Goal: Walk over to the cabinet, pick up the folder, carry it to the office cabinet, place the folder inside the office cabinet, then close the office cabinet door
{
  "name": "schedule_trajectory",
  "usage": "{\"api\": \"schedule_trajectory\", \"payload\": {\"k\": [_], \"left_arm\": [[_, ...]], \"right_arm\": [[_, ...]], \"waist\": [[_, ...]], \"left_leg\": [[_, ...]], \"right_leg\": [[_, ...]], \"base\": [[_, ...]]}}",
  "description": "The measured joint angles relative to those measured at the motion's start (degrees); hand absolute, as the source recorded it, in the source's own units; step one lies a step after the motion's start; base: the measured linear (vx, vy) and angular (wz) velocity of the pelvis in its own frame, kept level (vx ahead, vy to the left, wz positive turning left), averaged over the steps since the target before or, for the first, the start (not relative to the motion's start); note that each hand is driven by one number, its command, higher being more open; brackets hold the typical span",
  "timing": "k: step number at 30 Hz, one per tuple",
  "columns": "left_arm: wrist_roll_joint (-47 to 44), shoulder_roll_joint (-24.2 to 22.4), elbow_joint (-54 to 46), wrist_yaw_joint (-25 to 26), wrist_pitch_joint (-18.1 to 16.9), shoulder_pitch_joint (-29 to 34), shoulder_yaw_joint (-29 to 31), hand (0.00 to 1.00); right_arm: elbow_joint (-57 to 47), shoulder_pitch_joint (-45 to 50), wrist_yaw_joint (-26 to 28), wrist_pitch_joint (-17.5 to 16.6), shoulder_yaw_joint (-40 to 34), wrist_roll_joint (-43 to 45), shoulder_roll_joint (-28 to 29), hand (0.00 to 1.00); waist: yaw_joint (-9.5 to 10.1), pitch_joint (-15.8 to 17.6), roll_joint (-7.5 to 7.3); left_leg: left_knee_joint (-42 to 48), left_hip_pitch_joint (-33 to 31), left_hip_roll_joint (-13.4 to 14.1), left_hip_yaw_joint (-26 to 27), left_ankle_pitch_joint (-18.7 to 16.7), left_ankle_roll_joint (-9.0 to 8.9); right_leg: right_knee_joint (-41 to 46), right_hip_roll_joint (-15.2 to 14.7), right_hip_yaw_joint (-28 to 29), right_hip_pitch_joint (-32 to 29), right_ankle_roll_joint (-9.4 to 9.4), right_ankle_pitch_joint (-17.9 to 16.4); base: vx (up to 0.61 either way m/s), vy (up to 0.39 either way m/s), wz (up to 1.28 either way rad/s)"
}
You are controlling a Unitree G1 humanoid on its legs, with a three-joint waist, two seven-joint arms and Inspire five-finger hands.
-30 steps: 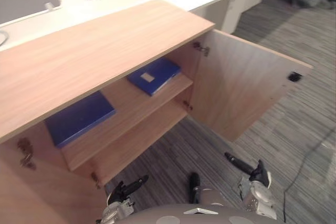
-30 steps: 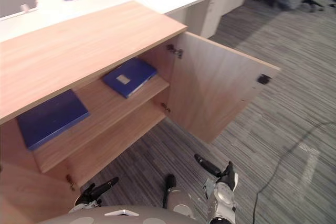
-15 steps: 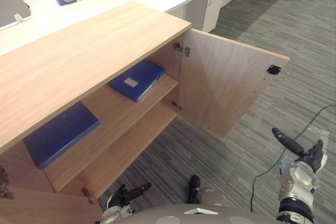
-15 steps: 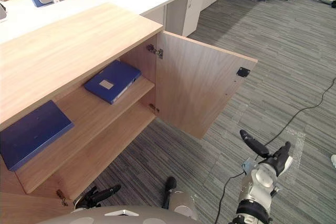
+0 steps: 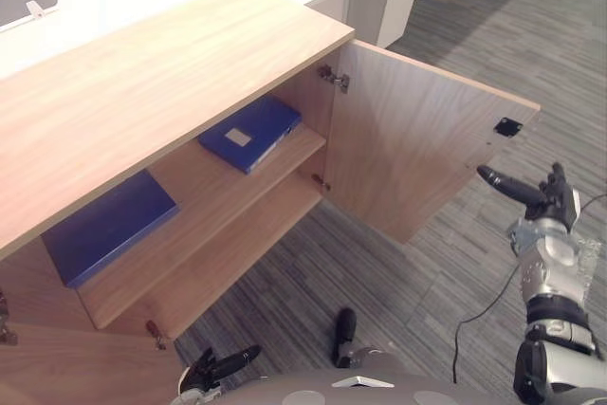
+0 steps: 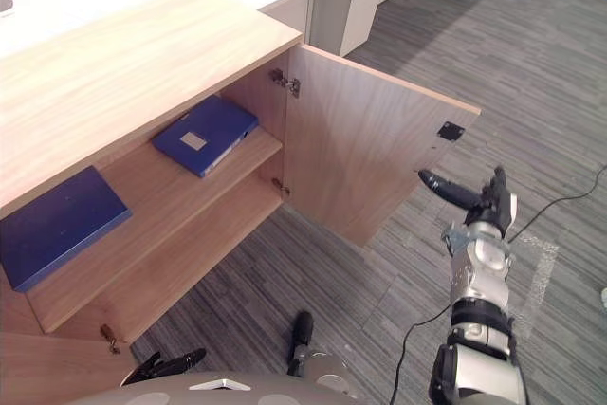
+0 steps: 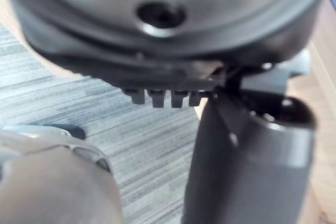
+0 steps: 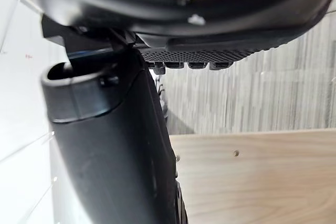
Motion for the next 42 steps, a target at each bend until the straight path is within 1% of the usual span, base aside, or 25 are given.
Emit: {"api": "schedule_trajectory", "payload": {"k": [3,7,9,14,16,19,22,23,24,25,26,27,29,30,32,33,34,35,36,37,38,39,40,41,42], "left_arm": [[-0.02,0.05,0.00,-0.21,-0.02,0.54,0.12,1.00],[-0.03,-0.02,0.02,-0.39,-0.01,0.66,0.26,1.00],[-0.05,-0.51,0.00,-0.52,-0.03,0.62,0.54,1.00],[-0.16,-1.85,-0.02,-0.73,-0.03,0.72,1.13,1.00],[-0.88,-2.04,-0.03,-0.96,-0.05,0.70,1.74,1.00],[-2.43,-2.09,-0.04,-1.16,-0.05,0.67,2.02,1.00],[-2.45,-2.42,-0.03,-1.49,-0.05,1.07,2.87,1.00],[-2.43,-2.61,-0.05,-1.76,-0.07,1.54,2.87,1.00],[-2.41,-2.69,-0.03,-1.94,-0.07,1.72,2.87,1.00],[-2.35,-2.87,0.04,-2.49,-0.03,2.09,2.90,1.00],[-2.31,-2.97,0.03,-2.80,-0.03,2.27,2.94,1.00],[-2.38,-3.30,0.09,-3.23,-0.02,2.61,3.61,1.00],[-2.20,-3.21,0.05,-3.76,-0.03,2.58,4.72,1.00],[-1.84,-2.84,0.05,-3.99,-0.03,2.57,4.78,1.00],[-1.72,-2.24,0.06,-4.53,0.01,2.48,4.90,1.00],[-1.42,-1.91,0.03,-4.98,0.03,2.32,5.07,1.00],[-1.14,-2.04,0.06,-5.07,0.04,2.15,5.06,1.00],[0.20,-2.68,0.10,-5.16,-0.14,2.00,4.97,1.00],[0.74,-1.77,-0.17,-5.36,-0.31,1.54,5.08,1.00],[1.29,-1.57,0.09,-5.16,0.18,1.07,5.08,1.00],[2.37,-1.58,0.12,-5.23,0.20,0.86,5.11,1.00],[2.53,-1.57,0.09,-5.33,0.12,0.66,5.16,1.00],[2.92,-2.06,0.00,-5.65,0.08,0.45,5.04,1.00],[3.37,-2.54,-0.49,-6.01,-0.47,0.83,4.85,1.00],[3.68,-1.59,-0.56,-6.22,-0.91,0.75,4.62,1.00]], "right_arm": [[3.27,-3.96,1.72,-0.11,1.44,3.38,-3.37,1.00],[6.14,-7.99,1.99,-0.12,1.85,6.58,-5.92,1.00],[7.97,-10.95,1.92,-0.18,2.08,8.66,-8.10,1.00],[12.29,-15.87,1.88,-0.36,2.06,10.36,-12.38,1.00],[13.59,-16.34,2.05,-0.42,2.10,10.39,-13.17,1.00],[14.70,-17.67,2.41,-0.42,2.43,10.35,-14.48,1.00],[15.77,-18.07,4.08,-0.40,5.70,10.28,-16.89,1.00],[15.76,-18.07,5.57,-0.39,8.57,10.34,-17.79,1.00],[15.74,-18.07,6.84,-0.37,10.33,10.39,-18.21,1.00],[15.47,-18.07,10.12,0.12,14.08,10.97,-18.64,1.00],[15.28,-17.95,10.18,0.13,15.84,10.71,-18.69,1.00],[14.83,-17.44,11.63,0.74,19.26,11.49,-20.32,1.00],[12.41,-15.68,13.77,1.88,22.69,12.62,-21.72,1.00],[10.13,-13.99,16.82,2.64,24.27,14.23,-22.67,1.00],[5.93,-11.08,20.91,3.00,26.27,15.36,-23.65,1.00],[3.13,-9.51,23.02,3.15,27.91,15.76,-23.83,1.00],[0.97,-8.57,24.35,3.28,29.34,16.73,-24.13,1.00],[-2.91,-6.74,25.69,3.27,30.51,17.96,-25.32,1.00],[-6.13,-4.23,26.21,3.01,30.83,19.09,-25.62,1.00],[-8.23,-3.32,27.00,3.05,32.34,19.60,-25.65,1.00],[-12.14,-1.89,28.73,3.11,34.88,20.14,-26.89,1.00],[-14.32,-0.93,29.50,3.13,35.90,20.10,-27.70,1.00],[-19.12,1.11,31.04,3.15,38.61,20.16,-29.91,1.00],[-24.82,2.79,32.67,3.01,41.76,20.30,-33.47,1.00],[-27.35,3.85,33.85,2.98,43.09,20.28,-34.46,1.00]], "waist": [[0.26,0.21,1.39],[0.25,0.82,2.42],[0.14,1.21,3.55],[-0.18,1.49,5.24],[-0.26,1.74,4.96],[-0.25,2.01,5.26],[-0.25,3.17,5.25],[-0.36,3.21,5.34],[-0.35,3.24,5.35],[-0.33,3.39,5.15],[-0.33,3.50,4.99],[-0.23,3.78,4.62],[-0.77,4.21,4.14],[-1.76,4.60,3.60],[-2.40,4.93,3.11],[-2.95,5.45,2.13],[-3.06,5.08,3.11],[-3.16,5.28,4.88],[-3.46,5.58,3.24],[-3.39,5.38,3.20],[-3.64,5.71,1.76],[-3.56,5.71,1.11],[-3.15,4.29,2.63],[-3.04,4.28,2.80],[-4.00,4.21,1.32]], "left_leg": [[0.07,-0.28,-0.01,-0.63,-0.01,0.00],[1.07,-1.02,-0.03,-2.12,-0.01,-0.01],[1.65,-1.30,-0.13,-3.35,0.01,-0.02],[5.32,-3.16,-0.52,-5.57,0.78,-0.49],[6.74,-3.50,-0.68,-6.23,1.79,-0.72],[9.00,-4.93,-0.73,-6.67,3.23,-1.40],[11.47,-5.54,-0.92,-6.75,5.50,-1.49],[11.71,-5.72,-0.70,-6.43,5.15,-0.55],[11.23,-5.70,-0.35,-6.17,5.00,-0.27],[9.18,-5.65,0.42,-5.81,5.04,-0.20],[7.80,-5.65,0.98,-5.61,5.35,-0.23],[5.59,-5.60,1.86,-5.23,6.58,-0.80],[4.14,-4.75,1.60,-4.45,6.94,-0.96],[3.35,-4.44,1.57,-4.23,6.94,-0.96],[2.68,-3.88,1.59,-3.79,7.06,-1.18],[2.66,-3.88,1.61,-3.27,7.50,-1.52],[2.10,-4.14,2.54,-2.65,8.04,-0.92],[0.84,-4.35,4.70,-2.71,7.17,-1.50],[0.85,-4.16,3.92,-2.55,7.18,-1.61],[1.14,-4.64,4.55,-2.67,8.43,-2.18],[2.08,-5.47,4.37,-3.10,10.12,-1.88],[2.24,-5.73,3.91,-2.89,10.82,-1.08],[1.33,-6.60,5.36,-2.77,13.22,0.18],[2.65,-6.89,6.29,-4.08,11.62,-2.24],[3.33,-6.67,5.47,-3.98,10.52,-3.64]], "right_leg": [[0.00,-0.08,-0.24,-0.02,-0.09,-0.06],[-0.01,-0.27,-0.44,-0.03,-0.16,-0.11],[0.00,-0.44,-0.62,0.12,-0.25,-0.18],[0.00,-1.57,-1.30,0.87,-0.42,-0.31],[0.00,-2.11,-1.79,1.76,-0.41,-0.64],[0.01,-2.82,-2.53,2.13,-0.48,-1.00],[0.00,-4.09,-3.55,3.65,-0.38,-1.85],[0.00,-4.34,-3.77,3.84,-0.22,-2.18],[0.00,-4.34,-3.78,3.82,-0.21,-2.23],[0.01,-4.36,-3.78,3.79,-0.17,-2.25],[0.01,-4.33,-3.79,3.80,-0.17,-2.24],[0.02,-4.17,-3.58,3.80,-0.05,-2.15],[0.01,-4.23,-3.49,3.97,0.09,-2.05],[0.01,-4.22,-3.57,3.91,0.09,-2.04],[0.00,-4.00,-3.35,3.76,0.09,-2.04],[-0.01,-3.90,-3.00,3.52,0.22,-2.15],[0.39,-3.11,-2.98,3.00,1.22,-3.74],[10.02,-2.43,-2.79,-0.28,-2.01,-6.33],[11.11,-3.22,-1.16,-0.47,-0.78,-9.34],[9.22,-2.52,-0.96,0.12,-0.30,-9.20],[5.71,-2.19,-0.98,1.43,0.23,-8.33],[4.19,-2.10,-0.93,1.92,0.34,-8.30],[4.45,-1.15,-1.70,1.46,2.85,-11.25],[21.45,-3.13,0.95,-4.06,-4.58,-13.79],[21.46,-4.46,2.54,-3.40,-0.64,-17.65]], "base": [[-0.02,0.139,0.06],[-0.02,0.109,0.07],[-0.02,0.129,0.05],[0.00,0.125,0.11],[0.03,0.106,0.18],[0.02,0.096,0.17],[0.02,0.076,0.23],[0.01,0.072,0.23],[0.00,0.048,0.11],[0.00,0.035,0.02],[-0.04,0.068,-0.07],[-0.05,0.108,-0.11],[-0.04,0.134,-0.04],[-0.03,0.144,-0.03],[-0.04,0.125,-0.15],[-0.04,0.056,-0.24],[0.00,0.055,-0.31],[0.06,0.016,-0.19],[0.07,-0.040,-0.21],[0.02,-0.131,-0.17],[-0.02,-0.140,-0.27],[0.00,-0.150,-0.32],[0.04,-0.092,-0.33],[0.08,-0.098,-0.09],[0.07,-0.135,0.19]]}}
